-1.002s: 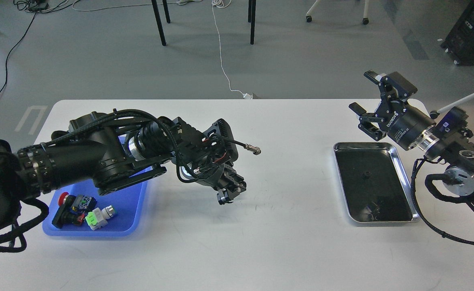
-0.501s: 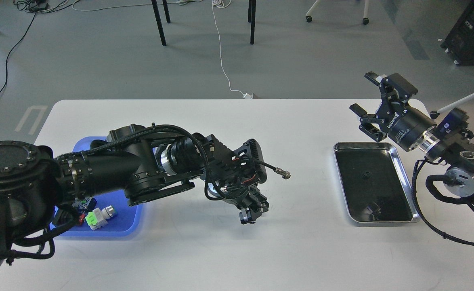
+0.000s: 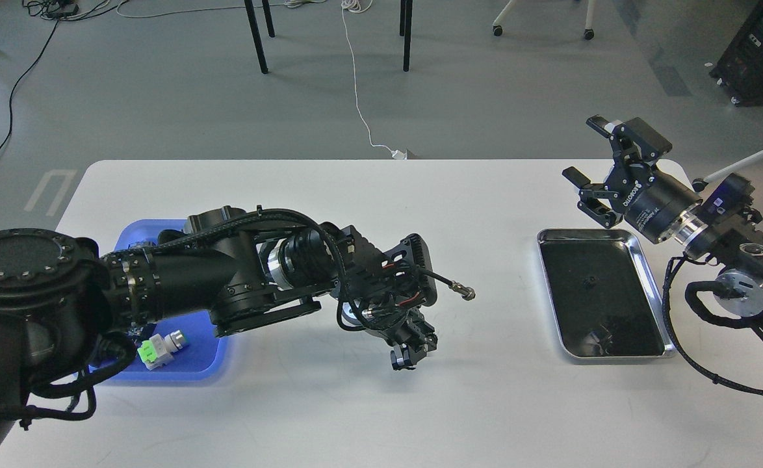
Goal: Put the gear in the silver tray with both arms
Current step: 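Carry the second gear with the left gripper toward the table center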
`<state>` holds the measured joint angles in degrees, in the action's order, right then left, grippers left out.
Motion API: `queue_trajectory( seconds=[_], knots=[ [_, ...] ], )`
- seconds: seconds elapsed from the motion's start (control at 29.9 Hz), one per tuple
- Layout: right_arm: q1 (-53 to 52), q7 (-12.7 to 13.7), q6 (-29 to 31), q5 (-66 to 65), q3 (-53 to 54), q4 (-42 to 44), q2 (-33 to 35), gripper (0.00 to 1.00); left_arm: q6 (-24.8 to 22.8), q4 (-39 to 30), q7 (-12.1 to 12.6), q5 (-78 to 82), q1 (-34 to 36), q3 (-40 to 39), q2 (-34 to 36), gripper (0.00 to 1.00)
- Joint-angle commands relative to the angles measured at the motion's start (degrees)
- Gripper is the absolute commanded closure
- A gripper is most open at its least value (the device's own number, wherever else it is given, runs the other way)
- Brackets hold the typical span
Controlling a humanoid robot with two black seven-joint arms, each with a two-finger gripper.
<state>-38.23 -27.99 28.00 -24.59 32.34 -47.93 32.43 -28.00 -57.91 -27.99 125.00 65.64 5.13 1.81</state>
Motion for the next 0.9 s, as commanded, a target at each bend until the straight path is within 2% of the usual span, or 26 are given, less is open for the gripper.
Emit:
queue_trajectory(
  seconds=[0.0, 0.27, 0.57, 0.63, 0.84, 0.87],
  knots=[
    [0.1, 0.0, 0.0, 0.0, 0.0, 0.0, 0.0, 0.03, 0.0, 0.0, 0.0, 0.0, 0.2, 0.0, -0.8, 0.80],
    [0.1, 0.0, 0.0, 0.1, 0.0, -0.1, 0.0, 0.03, 0.0, 0.1, 0.0, 0.0, 0.5, 0.1, -1.5, 0.69],
    [0.2, 0.0, 0.0, 0.1, 0.0, -0.1, 0.1, 0.03, 0.0, 0.6, 0.0, 0.0, 0.5, 0.9, -0.3, 0.66],
    [0.2, 0.0, 0.0, 0.1, 0.0, -0.1, 0.1, 0.03, 0.0, 0.6, 0.0, 0.0, 0.4, 0.9, 0.1, 0.58],
    [0.1, 0.0, 0.0, 0.1, -0.1, -0.2, 1.3, 0.02, 0.1, -0.3, 0.0, 0.0, 1.7, -1.3, 5.0, 0.21],
    [0.1, 0.0, 0.0, 0.1, -0.1, -0.3, 1.4, 0.01, 1.7, -0.4, 0.0, 0.0, 2.7, -1.8, 6.0, 0.16]
  ],
)
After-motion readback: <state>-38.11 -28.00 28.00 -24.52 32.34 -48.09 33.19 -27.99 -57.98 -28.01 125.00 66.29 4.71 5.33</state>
